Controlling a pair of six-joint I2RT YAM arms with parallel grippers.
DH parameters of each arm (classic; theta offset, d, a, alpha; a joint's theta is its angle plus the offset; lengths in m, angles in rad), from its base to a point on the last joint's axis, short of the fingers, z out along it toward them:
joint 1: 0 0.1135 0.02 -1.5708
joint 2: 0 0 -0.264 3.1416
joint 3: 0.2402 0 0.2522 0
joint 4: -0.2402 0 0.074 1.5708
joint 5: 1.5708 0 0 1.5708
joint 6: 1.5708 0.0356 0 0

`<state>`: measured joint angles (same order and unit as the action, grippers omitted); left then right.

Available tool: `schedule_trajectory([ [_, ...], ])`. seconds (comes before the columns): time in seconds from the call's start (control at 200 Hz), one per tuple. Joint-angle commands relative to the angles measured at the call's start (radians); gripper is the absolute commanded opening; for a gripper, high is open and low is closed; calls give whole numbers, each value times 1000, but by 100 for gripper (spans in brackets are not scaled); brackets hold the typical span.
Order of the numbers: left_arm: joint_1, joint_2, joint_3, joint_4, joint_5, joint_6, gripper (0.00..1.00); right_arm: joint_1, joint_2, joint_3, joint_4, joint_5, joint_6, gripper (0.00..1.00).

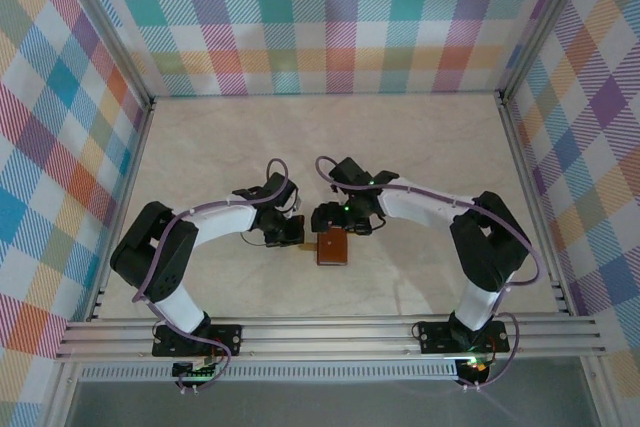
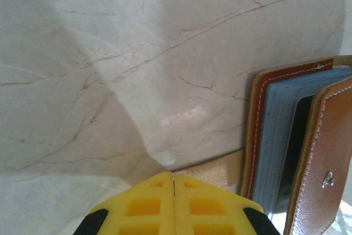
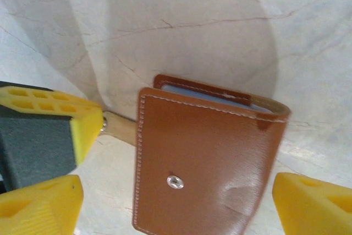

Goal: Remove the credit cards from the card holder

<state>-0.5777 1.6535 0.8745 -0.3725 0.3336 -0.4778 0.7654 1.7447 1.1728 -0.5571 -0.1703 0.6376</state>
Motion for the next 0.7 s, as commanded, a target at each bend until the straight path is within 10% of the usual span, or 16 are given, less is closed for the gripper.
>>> schedule_trajectory([
  [0.0, 16, 2, -31, 35, 52, 15, 4, 17, 40, 42, -82, 55, -1, 93],
  [0.695, 45, 12, -65, 80, 107, 3, 4, 68, 138, 94, -153, 165, 50, 94],
])
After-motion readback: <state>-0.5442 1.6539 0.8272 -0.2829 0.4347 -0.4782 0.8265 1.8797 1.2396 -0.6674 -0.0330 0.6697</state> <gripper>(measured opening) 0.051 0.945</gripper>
